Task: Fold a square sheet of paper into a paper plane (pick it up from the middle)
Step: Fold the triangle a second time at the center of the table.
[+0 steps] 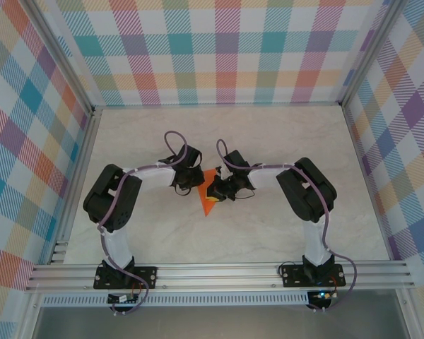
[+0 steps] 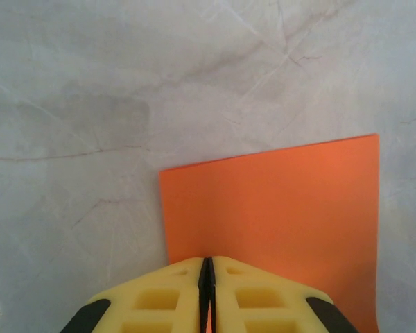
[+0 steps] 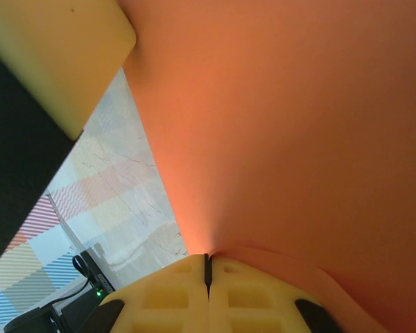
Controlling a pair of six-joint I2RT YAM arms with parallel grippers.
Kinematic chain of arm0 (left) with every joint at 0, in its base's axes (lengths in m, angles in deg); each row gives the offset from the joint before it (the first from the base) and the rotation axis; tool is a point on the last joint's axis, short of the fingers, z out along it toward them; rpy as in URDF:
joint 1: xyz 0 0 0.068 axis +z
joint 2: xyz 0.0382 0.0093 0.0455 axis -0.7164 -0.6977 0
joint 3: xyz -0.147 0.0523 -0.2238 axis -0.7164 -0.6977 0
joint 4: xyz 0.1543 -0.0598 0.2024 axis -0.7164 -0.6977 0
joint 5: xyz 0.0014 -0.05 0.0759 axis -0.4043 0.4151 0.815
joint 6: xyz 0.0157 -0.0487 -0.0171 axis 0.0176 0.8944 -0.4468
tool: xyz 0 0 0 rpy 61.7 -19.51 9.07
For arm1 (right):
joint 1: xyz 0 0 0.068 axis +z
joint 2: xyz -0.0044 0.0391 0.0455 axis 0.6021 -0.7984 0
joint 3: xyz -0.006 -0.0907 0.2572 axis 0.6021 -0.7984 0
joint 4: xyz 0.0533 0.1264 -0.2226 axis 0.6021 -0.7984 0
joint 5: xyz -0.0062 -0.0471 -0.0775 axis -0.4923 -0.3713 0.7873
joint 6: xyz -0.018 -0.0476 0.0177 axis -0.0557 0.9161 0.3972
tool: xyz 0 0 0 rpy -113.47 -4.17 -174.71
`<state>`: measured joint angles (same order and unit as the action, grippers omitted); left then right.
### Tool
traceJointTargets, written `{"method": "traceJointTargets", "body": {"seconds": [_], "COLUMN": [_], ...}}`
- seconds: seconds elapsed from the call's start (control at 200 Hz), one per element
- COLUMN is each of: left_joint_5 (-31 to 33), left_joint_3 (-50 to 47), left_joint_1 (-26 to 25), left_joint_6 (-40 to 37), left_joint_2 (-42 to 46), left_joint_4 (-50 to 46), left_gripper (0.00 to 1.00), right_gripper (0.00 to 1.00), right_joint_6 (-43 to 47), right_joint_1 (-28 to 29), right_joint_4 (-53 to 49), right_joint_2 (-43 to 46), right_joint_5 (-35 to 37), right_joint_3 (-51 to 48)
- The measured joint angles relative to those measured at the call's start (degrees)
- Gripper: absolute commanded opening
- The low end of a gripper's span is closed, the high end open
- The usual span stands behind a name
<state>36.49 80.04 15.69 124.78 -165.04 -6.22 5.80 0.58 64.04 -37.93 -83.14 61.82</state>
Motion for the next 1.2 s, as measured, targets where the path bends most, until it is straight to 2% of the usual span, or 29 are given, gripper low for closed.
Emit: {"method": "traceJointTargets", "body": {"seconds": [1.2], "left_joint_5": [0.13], "left_joint_3": [0.31], "left_joint_1": [-0.15], "left_joint_6": [-0.33], "left_joint_2": [-0.24], "left_joint_4": [0.04], "left_gripper": [0.11], "right_gripper": [0.01], "right_joint_6": [-0.09], "right_joint_1": [0.00], "right_joint_4": [3.10], "right_joint_2": [0.00], "right_joint_5": [0.37], "right_joint_3": [-0.02]}}
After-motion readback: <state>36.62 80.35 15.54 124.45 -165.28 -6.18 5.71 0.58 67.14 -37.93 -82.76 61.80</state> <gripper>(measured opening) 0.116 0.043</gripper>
